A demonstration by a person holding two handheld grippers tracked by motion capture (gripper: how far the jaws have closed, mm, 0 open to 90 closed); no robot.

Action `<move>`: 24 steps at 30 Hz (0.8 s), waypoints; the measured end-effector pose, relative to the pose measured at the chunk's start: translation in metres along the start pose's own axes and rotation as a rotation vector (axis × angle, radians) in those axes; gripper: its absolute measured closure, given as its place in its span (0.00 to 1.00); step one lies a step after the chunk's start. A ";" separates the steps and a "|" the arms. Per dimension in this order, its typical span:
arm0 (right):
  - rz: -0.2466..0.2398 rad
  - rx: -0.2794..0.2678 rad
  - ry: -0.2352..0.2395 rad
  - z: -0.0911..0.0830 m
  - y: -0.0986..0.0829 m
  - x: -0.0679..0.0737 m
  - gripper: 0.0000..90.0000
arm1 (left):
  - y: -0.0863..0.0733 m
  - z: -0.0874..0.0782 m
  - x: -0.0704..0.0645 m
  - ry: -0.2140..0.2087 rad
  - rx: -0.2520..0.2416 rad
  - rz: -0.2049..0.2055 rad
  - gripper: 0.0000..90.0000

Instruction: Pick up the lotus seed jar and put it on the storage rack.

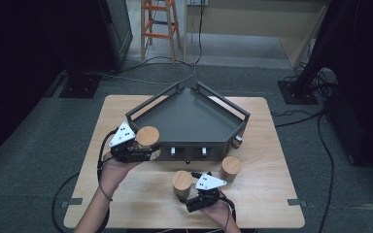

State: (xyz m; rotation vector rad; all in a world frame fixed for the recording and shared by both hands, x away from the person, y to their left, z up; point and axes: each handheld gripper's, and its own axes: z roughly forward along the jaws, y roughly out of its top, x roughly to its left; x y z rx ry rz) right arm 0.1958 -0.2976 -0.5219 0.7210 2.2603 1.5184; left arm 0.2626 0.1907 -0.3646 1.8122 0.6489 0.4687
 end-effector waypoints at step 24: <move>0.014 0.008 -0.009 0.000 0.001 0.000 0.02 | 0.019 0.012 0.018 0.012 -0.027 -0.009 0.28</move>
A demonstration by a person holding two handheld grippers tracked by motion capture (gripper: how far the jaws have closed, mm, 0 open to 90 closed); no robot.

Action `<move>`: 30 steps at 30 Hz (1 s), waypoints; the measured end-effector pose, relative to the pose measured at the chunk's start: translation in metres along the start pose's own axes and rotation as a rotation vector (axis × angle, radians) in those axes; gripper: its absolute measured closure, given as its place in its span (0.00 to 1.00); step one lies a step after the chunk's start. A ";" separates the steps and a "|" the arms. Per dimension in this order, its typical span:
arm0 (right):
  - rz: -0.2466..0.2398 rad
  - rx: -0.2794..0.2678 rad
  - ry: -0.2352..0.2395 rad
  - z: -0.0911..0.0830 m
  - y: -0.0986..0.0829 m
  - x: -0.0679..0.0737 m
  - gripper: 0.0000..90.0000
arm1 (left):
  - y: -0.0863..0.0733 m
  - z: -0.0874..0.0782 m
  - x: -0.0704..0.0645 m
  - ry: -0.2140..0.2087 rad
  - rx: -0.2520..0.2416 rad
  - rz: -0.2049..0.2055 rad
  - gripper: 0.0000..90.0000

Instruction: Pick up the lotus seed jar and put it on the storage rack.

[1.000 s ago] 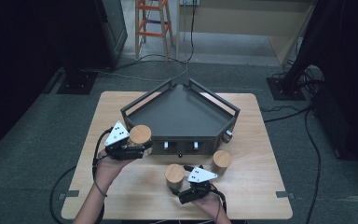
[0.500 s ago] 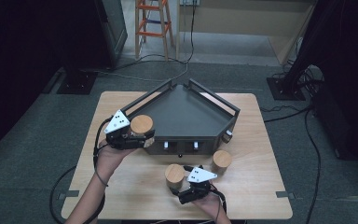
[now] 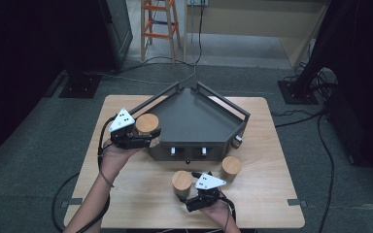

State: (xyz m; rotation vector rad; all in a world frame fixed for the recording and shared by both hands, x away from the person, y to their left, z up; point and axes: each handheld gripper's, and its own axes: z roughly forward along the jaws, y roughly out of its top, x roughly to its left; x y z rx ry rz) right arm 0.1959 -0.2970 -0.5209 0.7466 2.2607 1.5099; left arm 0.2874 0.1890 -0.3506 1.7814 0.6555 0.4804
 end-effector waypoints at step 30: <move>-0.014 0.012 -0.002 0.000 0.002 0.001 0.02 | 0.010 0.031 0.016 0.040 0.005 -0.012 0.28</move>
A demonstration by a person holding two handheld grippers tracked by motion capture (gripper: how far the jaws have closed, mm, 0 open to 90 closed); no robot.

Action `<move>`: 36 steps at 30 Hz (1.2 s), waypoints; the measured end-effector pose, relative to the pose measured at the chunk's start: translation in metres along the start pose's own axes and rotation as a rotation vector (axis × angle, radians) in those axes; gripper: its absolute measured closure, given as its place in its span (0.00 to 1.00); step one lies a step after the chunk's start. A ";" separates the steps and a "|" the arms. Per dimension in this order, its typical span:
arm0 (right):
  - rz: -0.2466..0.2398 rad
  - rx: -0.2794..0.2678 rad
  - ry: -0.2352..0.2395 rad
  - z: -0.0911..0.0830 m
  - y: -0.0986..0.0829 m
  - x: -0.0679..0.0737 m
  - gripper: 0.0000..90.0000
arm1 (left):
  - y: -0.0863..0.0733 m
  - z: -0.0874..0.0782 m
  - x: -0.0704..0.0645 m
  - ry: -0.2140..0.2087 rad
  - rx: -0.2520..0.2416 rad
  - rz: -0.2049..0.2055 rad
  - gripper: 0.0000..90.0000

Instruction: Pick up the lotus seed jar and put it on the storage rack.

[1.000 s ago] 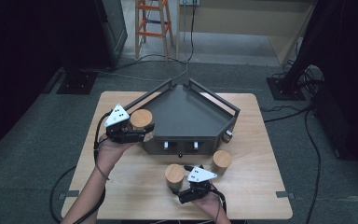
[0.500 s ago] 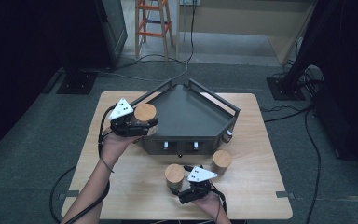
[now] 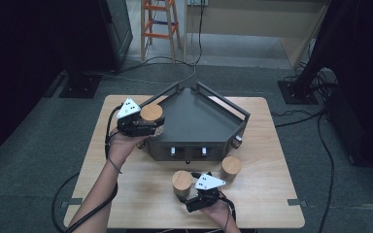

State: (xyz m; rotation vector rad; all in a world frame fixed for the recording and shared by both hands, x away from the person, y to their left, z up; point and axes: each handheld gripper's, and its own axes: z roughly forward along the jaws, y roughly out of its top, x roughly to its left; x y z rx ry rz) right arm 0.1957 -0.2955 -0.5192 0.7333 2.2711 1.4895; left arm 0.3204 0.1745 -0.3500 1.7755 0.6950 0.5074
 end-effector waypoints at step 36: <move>0.007 0.007 -0.002 0.001 0.001 0.000 0.03 | -0.017 0.035 0.003 0.078 -0.018 -0.066 0.28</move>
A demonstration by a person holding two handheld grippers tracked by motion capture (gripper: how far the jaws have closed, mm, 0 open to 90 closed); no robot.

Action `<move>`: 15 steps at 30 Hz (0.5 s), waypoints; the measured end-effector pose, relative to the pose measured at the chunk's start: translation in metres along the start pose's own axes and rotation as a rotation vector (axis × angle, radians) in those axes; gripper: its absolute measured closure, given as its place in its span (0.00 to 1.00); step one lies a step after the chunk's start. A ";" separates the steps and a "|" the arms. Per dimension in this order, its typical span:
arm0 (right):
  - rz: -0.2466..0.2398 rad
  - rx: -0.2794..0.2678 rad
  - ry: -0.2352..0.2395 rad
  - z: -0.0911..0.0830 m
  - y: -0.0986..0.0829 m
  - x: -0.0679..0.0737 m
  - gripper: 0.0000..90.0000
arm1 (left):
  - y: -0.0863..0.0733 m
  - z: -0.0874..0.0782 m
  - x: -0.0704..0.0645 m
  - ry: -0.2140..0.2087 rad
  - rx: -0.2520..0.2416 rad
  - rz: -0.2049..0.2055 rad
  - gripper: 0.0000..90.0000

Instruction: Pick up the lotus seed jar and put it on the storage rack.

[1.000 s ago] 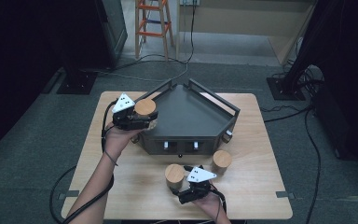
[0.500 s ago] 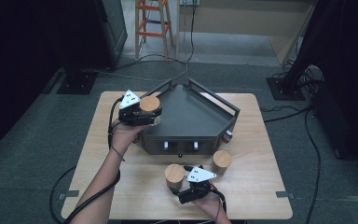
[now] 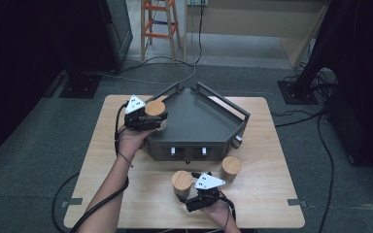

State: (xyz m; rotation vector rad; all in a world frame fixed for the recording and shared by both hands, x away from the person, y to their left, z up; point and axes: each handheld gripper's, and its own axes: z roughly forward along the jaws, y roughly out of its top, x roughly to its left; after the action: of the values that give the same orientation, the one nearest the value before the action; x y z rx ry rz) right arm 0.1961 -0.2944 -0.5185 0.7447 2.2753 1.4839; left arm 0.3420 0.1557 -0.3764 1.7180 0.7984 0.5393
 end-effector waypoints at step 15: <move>-0.001 0.001 0.002 0.000 0.000 0.000 0.03 | -0.013 0.008 0.002 0.024 0.009 -0.009 0.28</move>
State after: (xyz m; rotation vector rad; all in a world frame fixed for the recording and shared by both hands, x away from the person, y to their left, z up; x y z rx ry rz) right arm 0.1964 -0.2944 -0.5184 0.7417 2.2777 1.4845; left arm 0.3457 0.1544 -0.3911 1.7181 0.8260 0.5525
